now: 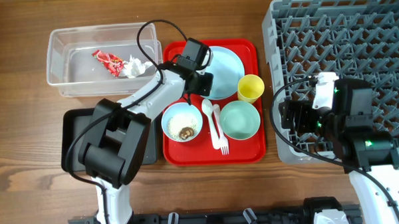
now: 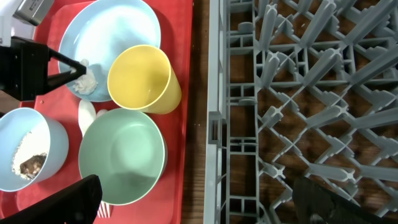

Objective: Sort waste into correct bins and load items into the dishwasher rack
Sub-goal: 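Grasp the remaining tissue on the plate with the left gripper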

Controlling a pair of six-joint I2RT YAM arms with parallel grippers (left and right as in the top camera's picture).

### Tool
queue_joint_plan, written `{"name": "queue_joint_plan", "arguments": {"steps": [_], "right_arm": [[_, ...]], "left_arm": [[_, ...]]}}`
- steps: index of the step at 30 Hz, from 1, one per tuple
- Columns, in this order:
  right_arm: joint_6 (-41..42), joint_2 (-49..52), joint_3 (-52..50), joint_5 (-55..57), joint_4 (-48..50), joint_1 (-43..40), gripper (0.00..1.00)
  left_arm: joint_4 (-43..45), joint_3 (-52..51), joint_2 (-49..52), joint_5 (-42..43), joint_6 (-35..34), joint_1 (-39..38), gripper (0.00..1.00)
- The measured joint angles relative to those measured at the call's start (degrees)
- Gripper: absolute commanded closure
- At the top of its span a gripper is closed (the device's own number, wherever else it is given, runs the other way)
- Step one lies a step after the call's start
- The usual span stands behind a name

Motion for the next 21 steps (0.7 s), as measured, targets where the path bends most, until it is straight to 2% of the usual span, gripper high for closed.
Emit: {"name": "queue_joint_plan", "arguments": {"steps": [4,7,11,13,16,19,21], "right_arm": [[0.0,0.0,0.0,0.0,0.0,0.0,0.0],[0.0,0.0,0.0,0.0,-0.1,0.0,0.0],[0.0,0.0,0.0,0.0,-0.1,0.0,0.0],[0.0,0.0,0.0,0.0,-0.1,0.0,0.0],[0.0,0.0,0.0,0.0,-0.1,0.0,0.0],[0.0,0.0,0.0,0.0,0.0,0.0,0.0],[0.0,0.0,0.0,0.0,0.0,0.0,0.0]], "left_arm": [[-0.1,0.0,-0.7,-0.2,0.0,0.5,0.96],[0.2,0.2,-6.0,-2.1,0.0,3.1,0.96],[1.0,2.3,-18.7,-5.4,0.0,12.5,0.96],[0.7,3.2,-21.3,-6.3,0.0,17.8,0.96],[-1.6,3.3,-20.4,-7.1,-1.2,24.9,0.96],[-3.7,3.3,-17.6,-7.2,-1.7,27.5,0.96],[-5.2,3.1,-15.2,-7.3,-2.0,28.2,0.66]]}}
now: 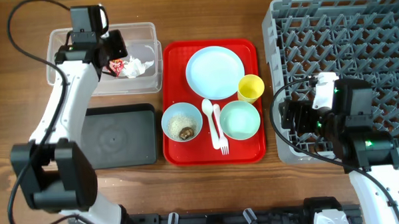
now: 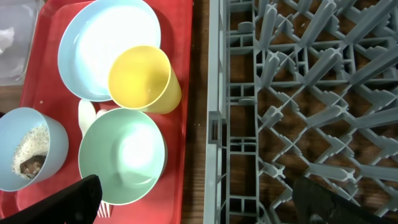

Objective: Sort waste into correct bins and load items into the dishwasher rack

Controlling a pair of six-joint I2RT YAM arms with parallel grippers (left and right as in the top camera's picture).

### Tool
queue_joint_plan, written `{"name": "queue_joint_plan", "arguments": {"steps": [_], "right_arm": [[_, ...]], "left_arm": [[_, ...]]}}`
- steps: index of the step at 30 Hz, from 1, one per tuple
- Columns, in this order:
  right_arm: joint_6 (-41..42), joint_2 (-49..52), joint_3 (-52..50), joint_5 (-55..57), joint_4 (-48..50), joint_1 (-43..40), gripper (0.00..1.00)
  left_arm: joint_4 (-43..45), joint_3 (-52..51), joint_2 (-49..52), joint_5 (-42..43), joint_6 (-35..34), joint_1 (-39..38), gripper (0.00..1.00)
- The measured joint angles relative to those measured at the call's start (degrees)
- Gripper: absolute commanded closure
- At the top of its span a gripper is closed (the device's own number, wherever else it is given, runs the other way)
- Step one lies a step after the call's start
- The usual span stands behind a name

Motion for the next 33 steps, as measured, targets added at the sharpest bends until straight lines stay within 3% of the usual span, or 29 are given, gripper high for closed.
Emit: {"name": "queue_joint_plan", "arguments": {"steps": [1,3,4,7,12,16,20,27,30,33], "right_arm": [[0.0,0.0,0.0,0.0,0.0,0.0,0.0],[0.0,0.0,0.0,0.0,0.0,0.0,0.0],[0.0,0.0,0.0,0.0,0.0,0.0,0.0],[0.0,0.0,0.0,0.0,0.1,0.0,0.0],[0.0,0.0,0.0,0.0,0.1,0.0,0.0],[0.0,0.0,0.0,0.0,0.2,0.0,0.0],[0.0,0.0,0.0,0.0,0.2,0.0,0.0],[0.2,0.0,0.0,0.0,-0.7,0.0,0.0],[3.5,0.0,0.0,2.6,-2.4,0.0,0.0],[6.4,0.0,0.0,5.9,-3.9,0.0,0.0]], "left_arm": [[-0.4,-0.1,0.9,0.0,-0.2,0.0,0.52],[-0.6,-0.2,1.5,0.1,-0.2,-0.1,0.37],[-0.5,-0.2,1.5,0.0,-0.6,-0.1,0.22],[-0.5,-0.2,1.3,0.0,-0.9,-0.1,0.0],[-2.6,-0.4,-4.2,3.1,-0.9,-0.7,0.0],[-3.7,-0.3,-8.2,15.1,-1.7,-2.9,0.0],[-8.2,-0.4,-7.1,20.7,-4.1,-7.2,0.0],[-12.6,-0.4,-6.4,13.7,-5.2,-25.3,0.0],[-6.8,-0.4,-5.6,12.1,-5.6,-30.5,0.01],[0.8,-0.3,-2.1,11.1,-5.9,-33.0,0.07]]}}
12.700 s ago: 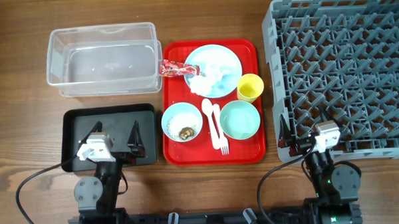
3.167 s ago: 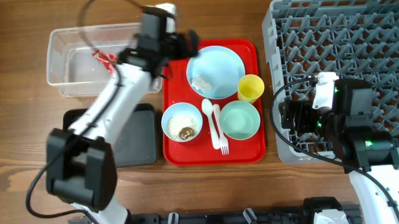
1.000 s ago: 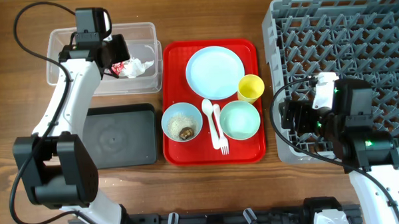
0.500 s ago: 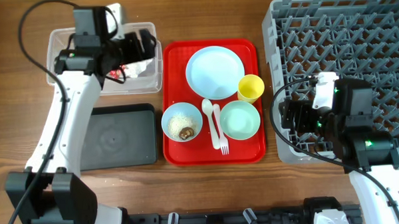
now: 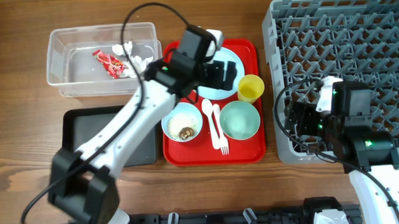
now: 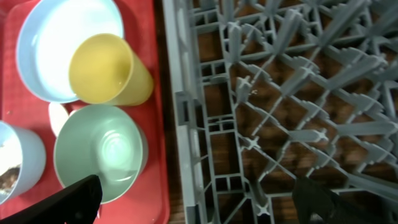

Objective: Sort waste into correct bins and load items into the dishwasher rack

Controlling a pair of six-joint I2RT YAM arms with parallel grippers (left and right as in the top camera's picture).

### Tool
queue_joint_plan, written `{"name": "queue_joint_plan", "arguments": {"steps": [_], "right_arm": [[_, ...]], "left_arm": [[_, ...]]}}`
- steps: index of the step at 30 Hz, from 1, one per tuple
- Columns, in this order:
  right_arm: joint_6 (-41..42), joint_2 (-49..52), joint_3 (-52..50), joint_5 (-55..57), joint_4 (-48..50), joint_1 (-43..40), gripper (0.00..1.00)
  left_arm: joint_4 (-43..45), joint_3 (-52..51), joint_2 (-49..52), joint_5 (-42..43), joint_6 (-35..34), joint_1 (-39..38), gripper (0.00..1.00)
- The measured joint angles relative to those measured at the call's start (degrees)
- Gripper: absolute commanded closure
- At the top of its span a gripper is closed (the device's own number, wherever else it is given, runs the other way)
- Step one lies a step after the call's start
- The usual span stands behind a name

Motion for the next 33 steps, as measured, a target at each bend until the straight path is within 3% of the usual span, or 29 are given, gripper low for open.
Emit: {"name": "queue_joint_plan", "arguments": {"steps": [4,6,8,14,16,18,24,28,30,33], "right_arm": [[1.1,0.0,0.0,1.5,-0.3,0.0,0.0],[1.3,0.0,0.0,1.7,-0.3,0.0,0.0],[1.3,0.0,0.0,1.7,-0.4,0.0,0.0],[1.3,0.0,0.0,1.8,-0.5,0.0,0.0],[1.3,0.0,0.0,1.8,-0.5,0.0,0.0],[1.3,0.0,0.0,1.8,-0.5,0.0,0.0],[1.3,0.0,0.0,1.9,-0.3,0.0,0.0],[1.4,0.0,0.0,1.9,5.5,0.0,0.0],[1.0,0.2,0.2,-0.1,11.0,0.0,0.0],[-3.3,2.6,0.3,-13.2,15.8,-0.1,0.0]], "left_arm": [[7.6,0.0,7.5,-0.4,-0.3,-2.1,0.1],[9.9,0.0,10.7,-0.5,-0.4,-2.8,0.17],[11.0,0.0,12.9,-0.5,-0.6,-3.4,0.28],[11.4,0.0,17.2,-0.7,-1.5,-4.7,0.82],[11.3,0.0,17.3,-0.7,-2.1,-4.7,0.85],[10.3,0.0,17.3,-0.7,-2.1,-4.7,0.96],[9.5,0.0,17.2,-1.0,-2.3,-4.1,0.96],[9.3,-0.1,13.8,1.1,-4.5,0.0,0.96],[10.4,-0.1,8.4,9.3,-7.6,5.5,0.96],[11.4,0.0,4.4,23.9,-11.6,12.4,0.96]]}}
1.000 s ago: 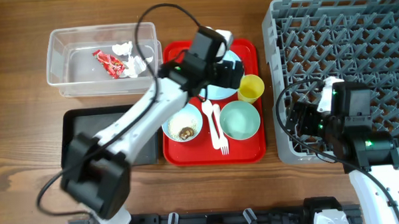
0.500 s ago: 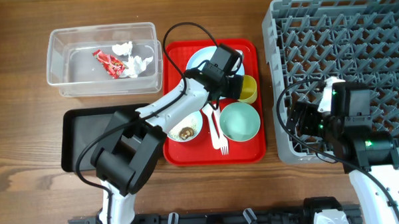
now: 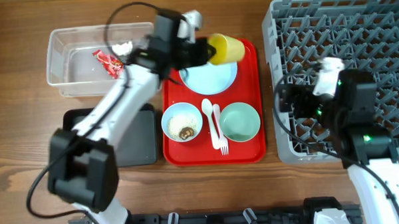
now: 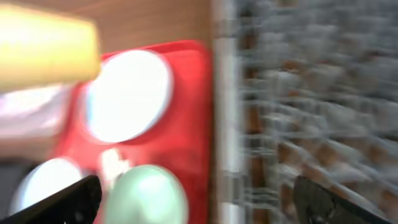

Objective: Sort waste into correct bins and load items into the dishwasher rack

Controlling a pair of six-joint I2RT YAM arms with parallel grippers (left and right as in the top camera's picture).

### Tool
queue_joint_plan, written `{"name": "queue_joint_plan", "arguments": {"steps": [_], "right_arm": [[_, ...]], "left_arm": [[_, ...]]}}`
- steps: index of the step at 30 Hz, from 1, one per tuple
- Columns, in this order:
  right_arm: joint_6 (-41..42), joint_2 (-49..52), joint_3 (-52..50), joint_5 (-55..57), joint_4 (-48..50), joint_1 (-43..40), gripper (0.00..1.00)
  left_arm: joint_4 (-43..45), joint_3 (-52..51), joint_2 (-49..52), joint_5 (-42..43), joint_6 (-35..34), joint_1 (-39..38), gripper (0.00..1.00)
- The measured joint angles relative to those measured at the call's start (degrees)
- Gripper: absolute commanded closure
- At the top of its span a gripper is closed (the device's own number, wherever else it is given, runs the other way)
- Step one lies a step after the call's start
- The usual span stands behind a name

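My left gripper (image 3: 209, 52) is shut on the yellow cup (image 3: 228, 48), which lies tipped on its side above the far right corner of the red tray (image 3: 253, 149). On the tray lie a light blue plate (image 3: 210, 77), a blue bowl with food scraps (image 3: 182, 122), a green bowl (image 3: 240, 120), a white spoon (image 3: 208, 113) and a fork (image 3: 221, 132). My right gripper (image 3: 286, 105) is open and holds nothing at the rack's left edge. The right wrist view is blurred; the yellow cup (image 4: 43, 50) and green bowl (image 4: 149, 196) show in it.
The grey dishwasher rack (image 3: 356, 27) fills the right side. A clear bin (image 3: 68, 60) at the far left holds a red wrapper (image 3: 108, 62) and crumpled tissue (image 3: 122, 45). A black tray (image 3: 110, 138) lies in front of the bin.
My left gripper was at the yellow cup standing on the tray; now the cup is off the tray, tipped sideways in its grip. My right arm has shifted farther back along the rack's edge.
My left gripper was first at a tissue scrap on the blue plate. It was then over the clear bin and the plate was bare. After that it was at the yellow cup, and now it holds the cup off the tray. My right gripper stayed open by the rack.
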Motion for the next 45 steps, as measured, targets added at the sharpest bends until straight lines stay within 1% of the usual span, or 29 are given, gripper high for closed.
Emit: {"name": "queue_joint_plan", "arguments": {"steps": [2,4,6,8,10,11,12,13,16,17,19,21,23,26,28,33,34,36,38,41,42,45], "right_arm": [[-4.0,2.8,0.0,-11.9,0.8,0.0,0.0],[-7.1,5.7,0.0,-21.3,1.4,0.1,0.0],[-9.1,8.7,0.0,-28.7,3.4,0.1,0.0],[-10.7,12.4,0.0,-35.9,8.2,0.1,0.0],[-11.2,15.1,0.0,-42.2,13.7,0.1,0.0],[-11.3,17.0,0.0,-46.1,18.2,0.1,0.0],[-11.1,17.3,0.0,-46.6,18.9,0.1,0.0],[-10.8,18.7,-0.1,-49.7,22.1,0.1,0.0],[-8.0,20.2,0.0,-52.7,31.5,0.1,0.02],[-7.0,20.3,0.0,-54.1,33.8,0.1,0.06],[-5.9,20.3,0.1,-58.7,40.1,0.1,0.09],[-3.7,20.3,0.2,-61.4,43.8,0.1,0.12],[-2.4,20.3,0.2,-62.3,44.6,-0.1,0.16],[-1.0,20.4,0.2,-62.4,44.9,-0.3,0.28],[-0.6,20.4,0.2,-62.3,45.0,-0.4,0.4],[1.0,20.6,0.2,-62.1,45.0,-0.7,0.46],[1.3,20.6,0.2,-62.1,45.0,-0.7,0.48],[1.9,20.6,0.2,-62.1,45.0,-0.7,0.53],[3.1,20.6,0.2,-62.1,44.9,-0.3,0.57],[4.7,20.6,0.2,-59.0,41.8,-0.1,0.58],[4.9,20.6,0.2,-56.9,39.5,-0.2,0.58],[4.3,20.7,0.2,-49.4,31.5,-0.2,0.6]], "left_arm": [[-0.9,0.0,0.0,10.3,-1.8,3.5,0.96],[-1.3,0.0,0.3,18.5,-3.0,5.2,0.96],[-1.4,0.0,0.3,26.0,-3.5,5.2,0.96],[-1.3,0.0,0.3,32.4,-3.8,4.5,0.96],[-1.4,0.0,0.3,36.0,-4.0,3.4,0.96],[-1.4,0.0,0.3,36.8,-4.1,3.0,0.96],[-1.5,0.0,0.3,38.2,-4.2,2.1,0.96],[-1.6,0.0,0.3,38.9,-4.3,1.4,0.96],[-1.7,0.0,0.3,39.9,-4.4,0.3,0.96],[-1.7,0.0,0.3,40.2,-4.4,-0.1,0.96],[-1.7,0.0,0.3,40.5,-4.4,-0.4,0.96],[-1.7,0.0,0.3,41.0,-4.4,-0.3,0.96],[-1.7,0.0,0.3,42.1,-4.4,-0.3,0.96],[-1.7,0.0,0.3,42.9,-4.4,-0.4,0.96],[-1.7,0.0,0.3,43.6,-4.4,-0.4,0.96],[-1.7,0.0,0.3,43.5,-4.2,-0.4,0.95],[-1.7,0.0,0.3,43.5,-4.2,-0.4,0.89],[-1.7,0.0,0.3,43.3,-4.2,-0.4,0.71],[-1.7,0.0,0.3,41.7,-4.5,-0.4,0.57],[-4.1,0.0,0.3,35.3,-2.7,-0.4,0.54],[-6.0,0.0,0.3,31.9,-1.9,-0.4,0.51],[-11.0,0.1,0.3,19.7,0.7,-0.1,0.49]]}}
